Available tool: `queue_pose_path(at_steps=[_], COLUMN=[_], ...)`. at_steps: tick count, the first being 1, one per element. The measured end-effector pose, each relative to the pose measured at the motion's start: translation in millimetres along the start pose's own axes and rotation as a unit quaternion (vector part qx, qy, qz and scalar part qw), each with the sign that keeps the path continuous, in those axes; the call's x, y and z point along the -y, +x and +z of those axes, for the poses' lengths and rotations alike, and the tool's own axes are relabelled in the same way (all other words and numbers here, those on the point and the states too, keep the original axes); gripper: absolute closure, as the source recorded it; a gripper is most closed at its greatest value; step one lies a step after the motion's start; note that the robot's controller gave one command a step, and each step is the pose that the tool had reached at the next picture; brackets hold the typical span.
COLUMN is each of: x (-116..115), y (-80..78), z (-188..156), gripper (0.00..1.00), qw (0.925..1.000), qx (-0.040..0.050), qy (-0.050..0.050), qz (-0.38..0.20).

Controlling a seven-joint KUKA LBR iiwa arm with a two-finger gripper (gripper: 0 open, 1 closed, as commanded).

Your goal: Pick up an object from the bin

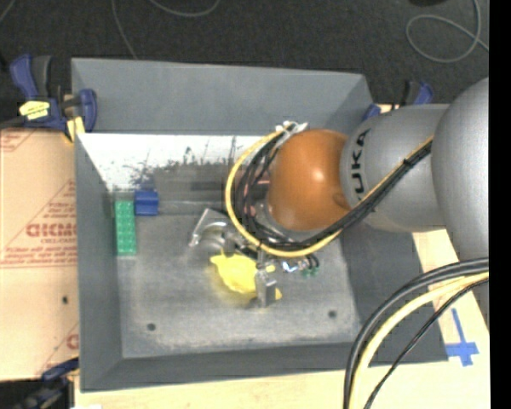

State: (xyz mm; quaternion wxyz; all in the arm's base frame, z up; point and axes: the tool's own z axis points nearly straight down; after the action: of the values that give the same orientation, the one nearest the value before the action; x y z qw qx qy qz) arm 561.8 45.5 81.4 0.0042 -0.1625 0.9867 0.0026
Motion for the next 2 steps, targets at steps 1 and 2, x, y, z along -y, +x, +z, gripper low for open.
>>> queue_pose_path(at_steps=[1, 2], x=[5.2, 4.8], y=[-10.6, -7.2], z=[9.0, 6.9], gripper=[1.0, 1.0], qw=[0.9997, 0.9997], qx=[-0.0076, -0.0039], qy=[-0.001, 0.0], qz=[-0.022, -0.026])
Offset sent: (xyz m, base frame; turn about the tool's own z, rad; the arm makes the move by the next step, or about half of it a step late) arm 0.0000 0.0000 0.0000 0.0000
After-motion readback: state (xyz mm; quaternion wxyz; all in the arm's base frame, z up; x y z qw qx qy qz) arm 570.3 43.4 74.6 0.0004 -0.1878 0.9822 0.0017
